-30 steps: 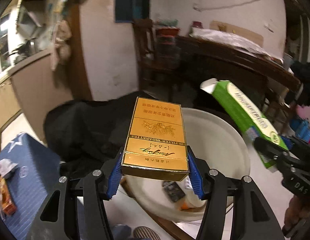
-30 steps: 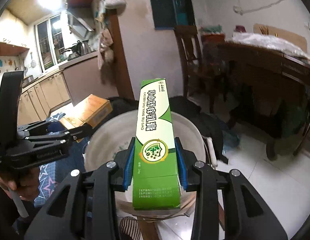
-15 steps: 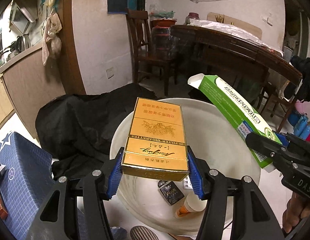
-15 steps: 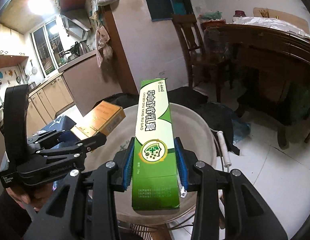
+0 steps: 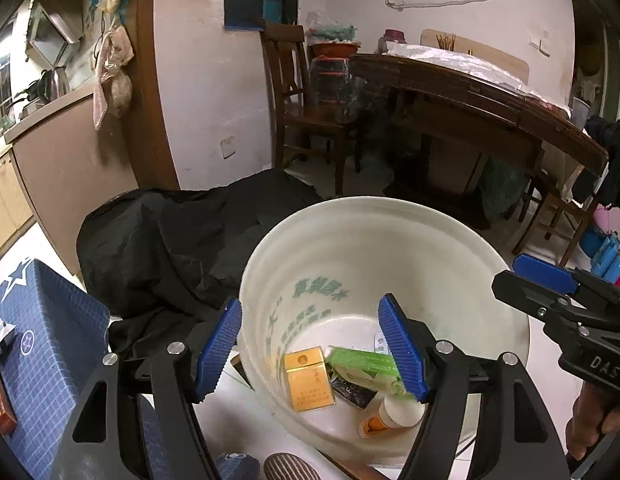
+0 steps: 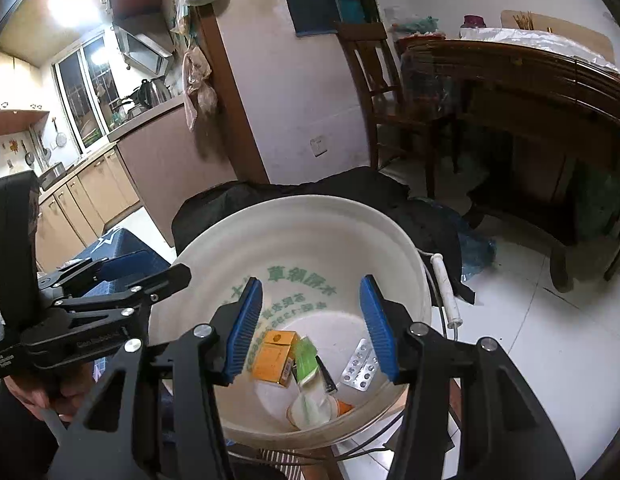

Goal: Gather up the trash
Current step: 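Open both tools to drop the gold box and green box into the bucket, then move both open tools back toward the trash pile on the table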

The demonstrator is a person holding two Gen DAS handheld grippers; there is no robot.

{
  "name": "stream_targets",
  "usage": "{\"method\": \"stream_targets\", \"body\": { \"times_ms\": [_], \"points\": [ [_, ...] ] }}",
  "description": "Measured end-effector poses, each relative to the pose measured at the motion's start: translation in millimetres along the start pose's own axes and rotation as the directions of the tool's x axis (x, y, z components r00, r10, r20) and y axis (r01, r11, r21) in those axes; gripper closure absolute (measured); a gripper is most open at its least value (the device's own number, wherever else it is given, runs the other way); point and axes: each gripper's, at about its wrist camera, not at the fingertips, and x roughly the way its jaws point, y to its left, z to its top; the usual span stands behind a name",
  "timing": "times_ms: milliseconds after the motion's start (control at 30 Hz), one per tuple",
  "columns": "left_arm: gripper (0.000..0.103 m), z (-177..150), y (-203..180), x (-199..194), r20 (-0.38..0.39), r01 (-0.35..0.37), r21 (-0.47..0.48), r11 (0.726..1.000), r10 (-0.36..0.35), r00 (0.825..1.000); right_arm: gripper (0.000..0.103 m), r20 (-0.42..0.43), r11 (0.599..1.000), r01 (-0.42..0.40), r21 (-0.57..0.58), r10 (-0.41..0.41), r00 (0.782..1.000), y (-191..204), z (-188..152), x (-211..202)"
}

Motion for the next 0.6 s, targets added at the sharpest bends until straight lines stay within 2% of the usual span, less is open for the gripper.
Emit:
{"method": "stream_targets", "body": {
  "times_ms": [267,467,600],
  "points": [
    [0.031,-28.7,23.1,-36.5,0.027,-0.071,-0.017,0.997,0.072,0.997,0.054,-0.005,0.996,-0.077,-0.046,0.076,0.997,30.5,-8.0,-5.5],
    [0.031,-73.3,68.9,-81.7,0.034,-0.2,-0.033,0.979,0.201,0.979,0.054,-0.021,0.97,-0.164,-0.178,0.163,0.986,92.6,-18.6,-4.5],
    [0.031,-105.3,111.4,-109.5,0.009,-0.268,-0.109,0.957,0.271,0.963,0.054,-0.062,0.929,-0.267,-0.257,0.26,0.964,144.3,-29.9,1.5]
  ]
}}
